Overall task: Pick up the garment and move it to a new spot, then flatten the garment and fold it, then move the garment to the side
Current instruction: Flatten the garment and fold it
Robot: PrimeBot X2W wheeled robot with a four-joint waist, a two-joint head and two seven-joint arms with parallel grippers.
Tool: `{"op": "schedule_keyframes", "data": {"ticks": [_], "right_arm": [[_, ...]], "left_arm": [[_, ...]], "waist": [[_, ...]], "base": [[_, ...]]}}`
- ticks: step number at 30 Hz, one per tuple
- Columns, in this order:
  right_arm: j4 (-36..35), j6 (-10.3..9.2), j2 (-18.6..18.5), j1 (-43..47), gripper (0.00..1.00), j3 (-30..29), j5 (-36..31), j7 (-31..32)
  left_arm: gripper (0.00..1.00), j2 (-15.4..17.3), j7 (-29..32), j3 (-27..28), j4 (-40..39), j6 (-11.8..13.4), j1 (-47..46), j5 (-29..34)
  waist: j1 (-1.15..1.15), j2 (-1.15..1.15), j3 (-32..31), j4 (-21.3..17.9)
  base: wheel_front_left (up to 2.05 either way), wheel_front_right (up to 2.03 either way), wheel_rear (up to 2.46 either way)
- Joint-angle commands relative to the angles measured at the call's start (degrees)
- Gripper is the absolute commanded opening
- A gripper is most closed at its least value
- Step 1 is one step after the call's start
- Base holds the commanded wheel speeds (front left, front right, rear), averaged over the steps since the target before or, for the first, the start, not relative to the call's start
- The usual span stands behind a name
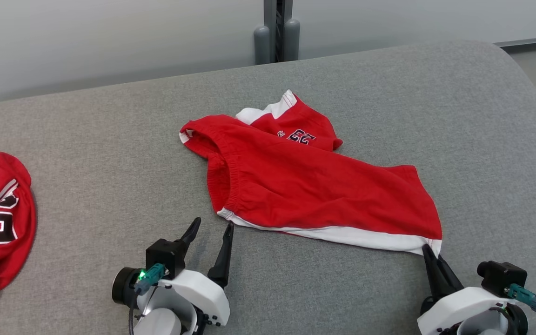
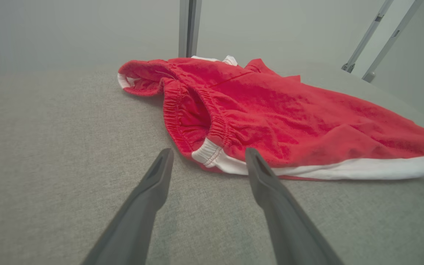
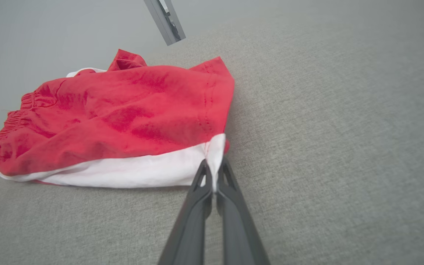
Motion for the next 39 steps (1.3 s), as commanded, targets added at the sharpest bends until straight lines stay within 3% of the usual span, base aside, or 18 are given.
{"op": "schedule_keyframes", "data": {"ticks": [1,14,24,32,33,36,37,38,39], "right_arm": [[0.0,0.01,-0.1,-0.7,0.00,0.2,0.3,-0.1],[-0.9,0.01,0.0,-1.7,0.00,3.2,1.6,-0.1],[-1.2,0.01,-0.1,-1.8,0.00,2.9,1.8,-0.1],[-1.5,0.01,-0.3,-2.1,0.00,3.6,1.7,-0.1],[-1.4,0.01,-0.4,-2.1,0.00,3.7,1.5,-0.1],[-1.4,0.01,-0.4,-2.1,0.00,3.9,1.3,-0.1],[-1.4,0.01,-0.4,-2.0,0.00,3.9,1.3,-0.1],[-1.4,0.01,-0.4,-2.0,0.00,3.9,1.3,-0.1],[-1.4,0.01,-0.4,-2.0,0.00,3.8,1.3,-0.1]], "left_arm": [[1.00,0.3,0.0,0.0,0.7,0.1,-1.4,-1.2],[1.00,0.3,-1.3,-1.7,13.1,-1.0,-10.3,-3.2],[1.00,0.3,-1.7,-2.6,17.6,-2.1,-12.5,-4.8],[1.00,0.3,-1.4,-4.2,19.6,-2.5,-13.4,-10.2],[0.96,0.3,-1.2,-4.5,19.9,-2.7,-13.5,-11.1],[0.46,0.3,-0.8,-5.8,20.4,-2.9,-13.8,-13.7],[0.37,0.3,-0.7,-6.2,20.5,-2.9,-13.8,-14.5],[0.37,0.3,-0.7,-6.2,20.5,-2.9,-13.8,-14.5],[0.08,0.3,-0.7,-6.6,20.6,-3.0,-13.9,-15.3]], "waist": [[0.00,0.00,0.4,-0.5],[0.00,0.00,2.5,-2.6],[0.00,0.00,2.9,-2.5],[0.00,0.00,3.2,-2.4],[0.00,0.00,3.2,-2.4],[0.00,0.00,3.2,-2.5],[0.00,0.00,3.2,-2.5],[0.00,0.00,3.2,-2.5],[0.00,0.00,3.2,-2.5]], "base": [[0.00,0.00,0.00],[0.00,0.00,0.00],[0.00,0.00,0.00],[0.00,0.00,0.00],[0.00,0.00,0.00],[0.00,0.00,0.00],[0.00,0.00,0.00],[0.00,0.00,0.00],[0.00,0.00,0.00]]}}
